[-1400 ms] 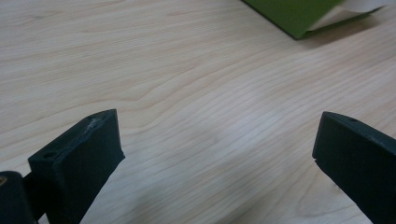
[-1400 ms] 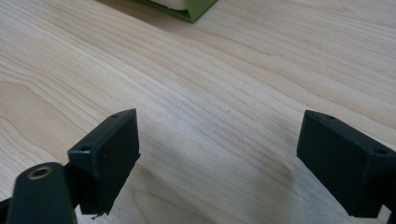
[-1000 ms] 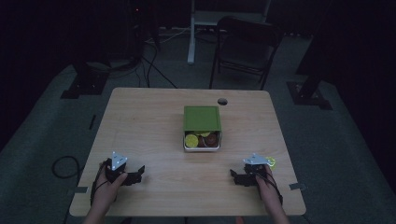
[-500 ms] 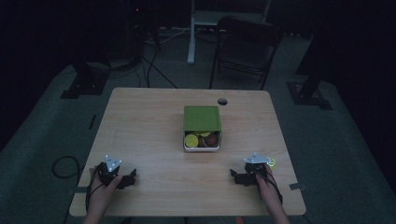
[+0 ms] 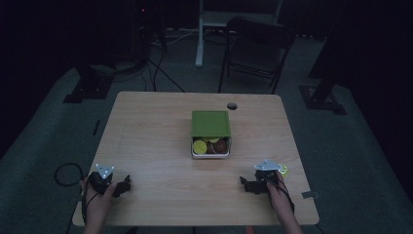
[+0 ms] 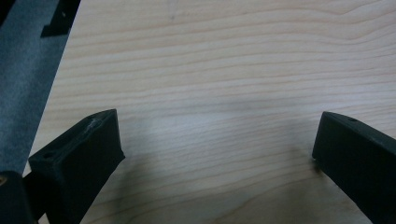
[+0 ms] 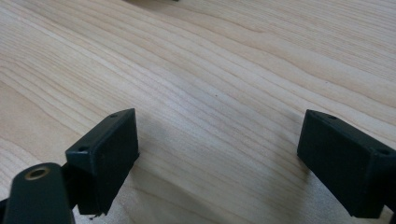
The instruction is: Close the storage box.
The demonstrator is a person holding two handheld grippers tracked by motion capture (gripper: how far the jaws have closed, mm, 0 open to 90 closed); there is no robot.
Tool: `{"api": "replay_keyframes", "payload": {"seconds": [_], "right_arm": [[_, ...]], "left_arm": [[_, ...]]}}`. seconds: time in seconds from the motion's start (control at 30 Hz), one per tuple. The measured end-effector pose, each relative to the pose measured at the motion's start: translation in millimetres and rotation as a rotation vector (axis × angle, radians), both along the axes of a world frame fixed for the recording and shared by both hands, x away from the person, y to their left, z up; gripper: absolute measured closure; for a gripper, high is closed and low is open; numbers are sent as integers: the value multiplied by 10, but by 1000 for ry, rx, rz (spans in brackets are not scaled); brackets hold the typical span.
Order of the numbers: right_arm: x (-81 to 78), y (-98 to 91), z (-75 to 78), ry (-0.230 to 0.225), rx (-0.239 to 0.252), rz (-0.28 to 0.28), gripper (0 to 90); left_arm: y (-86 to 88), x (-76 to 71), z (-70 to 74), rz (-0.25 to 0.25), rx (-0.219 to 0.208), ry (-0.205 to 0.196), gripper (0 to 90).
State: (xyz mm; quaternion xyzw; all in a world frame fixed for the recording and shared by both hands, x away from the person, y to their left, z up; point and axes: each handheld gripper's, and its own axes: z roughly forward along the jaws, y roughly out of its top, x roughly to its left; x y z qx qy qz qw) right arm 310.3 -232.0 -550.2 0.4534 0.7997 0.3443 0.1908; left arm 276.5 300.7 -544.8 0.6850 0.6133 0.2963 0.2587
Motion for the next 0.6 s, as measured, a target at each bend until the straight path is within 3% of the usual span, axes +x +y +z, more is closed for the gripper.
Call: {"api": "replay_keyframes", "payload": {"seconds": [0.07,0.17,0.27,0.33,0.6], "right_arm": [[0,0,0,0,0,0,119],[0,0,0,0,0,0,119],[0,0,0,0,0,0,119],[0,0,0,0,0,0,119],[-1,0,0,0,0,0,119]], "left_arm": [[28,0,4,20,8,-14,18],[52,4,-6,17,14,11,18],[76,14,-9,25,-21,27,17],[115,27,-17,43,-78,49,17],[119,30,-18,49,-80,47,16]]}}
